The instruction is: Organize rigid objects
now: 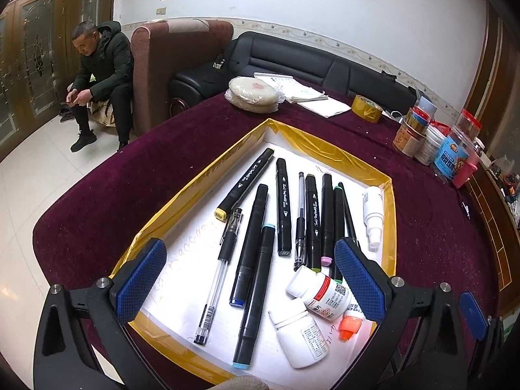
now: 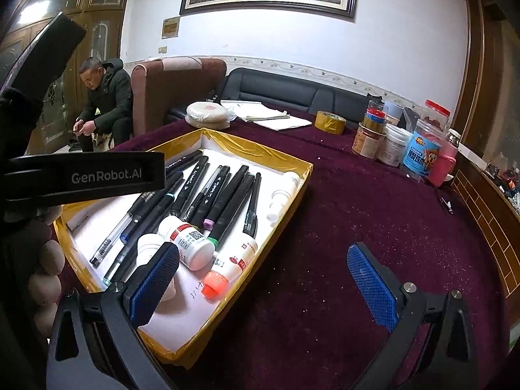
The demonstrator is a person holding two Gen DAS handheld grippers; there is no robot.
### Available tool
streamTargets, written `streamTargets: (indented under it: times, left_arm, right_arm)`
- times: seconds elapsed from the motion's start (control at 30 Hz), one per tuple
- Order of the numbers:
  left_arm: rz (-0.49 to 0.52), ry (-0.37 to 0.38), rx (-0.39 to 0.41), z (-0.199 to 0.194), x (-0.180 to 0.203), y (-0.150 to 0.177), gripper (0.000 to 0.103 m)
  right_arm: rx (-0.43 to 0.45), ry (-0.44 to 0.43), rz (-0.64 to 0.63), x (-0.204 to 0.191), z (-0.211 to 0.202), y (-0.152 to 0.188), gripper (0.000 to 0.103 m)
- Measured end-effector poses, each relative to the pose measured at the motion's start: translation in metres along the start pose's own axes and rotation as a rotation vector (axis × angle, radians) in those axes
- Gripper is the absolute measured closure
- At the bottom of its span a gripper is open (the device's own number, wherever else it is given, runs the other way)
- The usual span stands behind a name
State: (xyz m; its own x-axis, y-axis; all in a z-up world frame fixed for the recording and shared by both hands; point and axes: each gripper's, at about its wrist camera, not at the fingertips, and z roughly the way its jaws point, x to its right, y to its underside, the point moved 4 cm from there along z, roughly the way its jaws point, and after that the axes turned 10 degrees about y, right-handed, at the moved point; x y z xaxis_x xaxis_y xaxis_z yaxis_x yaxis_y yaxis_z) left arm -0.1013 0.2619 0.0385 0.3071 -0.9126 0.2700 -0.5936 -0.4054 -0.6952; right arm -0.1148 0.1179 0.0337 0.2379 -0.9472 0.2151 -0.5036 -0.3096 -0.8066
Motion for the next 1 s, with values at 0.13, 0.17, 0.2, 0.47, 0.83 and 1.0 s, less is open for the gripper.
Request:
streamTargets:
  times: [0.13,0.17,0.2,0.47,0.83,1.0]
  left_arm:
    - [0.002,0.0,-0.004,0.001,0.0004,0.0003,0.0]
    - [0.002,0.001,-0.006,0.0015,0.0005,0.0006,0.0]
    - [0.002,0.002,-0.008,0.0019,0.0008,0.0007,0.0]
    - [0.006,0.007,-0.019,0.0045,0.0037,0.0023,0.0]
    - [0.003,0.009,-0.024,0.0052,0.0041,0.0033,0.0]
    - [0.001,0.008,-0.032,0.0078,0.0043,0.0052,0.0]
  right_arm:
    - [-0.002,0.0,-0.001,-0.0001,0.0,0.0003,0.001]
    - [-0.002,0.0,-0.002,0.0,-0.0001,0.0004,0.001]
    - [-0.002,0.0,-0.001,-0.0002,0.0,0.0002,0.001]
    - [-0.005,-0.004,-0.001,0.0,0.0009,0.0008,0.001]
    - [-0.004,-0.005,-0.002,0.0,0.0013,0.0,0.001]
    - [-0.006,-0.006,-0.003,0.0003,0.0017,0.0001,0.001]
